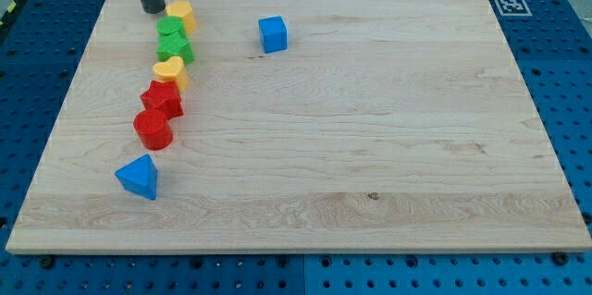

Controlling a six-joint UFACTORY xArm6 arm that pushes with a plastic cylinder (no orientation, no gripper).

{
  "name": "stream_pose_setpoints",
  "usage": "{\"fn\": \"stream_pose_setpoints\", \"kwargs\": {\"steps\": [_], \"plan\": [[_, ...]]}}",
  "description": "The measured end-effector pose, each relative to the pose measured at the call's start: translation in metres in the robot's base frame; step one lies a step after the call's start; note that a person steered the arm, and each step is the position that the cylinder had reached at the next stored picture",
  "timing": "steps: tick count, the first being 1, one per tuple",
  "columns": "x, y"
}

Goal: Move the yellow hexagon toward the blue cube

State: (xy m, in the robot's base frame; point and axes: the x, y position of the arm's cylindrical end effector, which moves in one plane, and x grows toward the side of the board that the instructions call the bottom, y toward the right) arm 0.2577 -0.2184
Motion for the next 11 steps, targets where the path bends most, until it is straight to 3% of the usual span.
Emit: {"fn": "stream_pose_setpoints", "kwargs": {"steps": [7,10,11], "plan": [[0.034,0.104],[0.028,-0.04],[0.051,-0.029]]}}
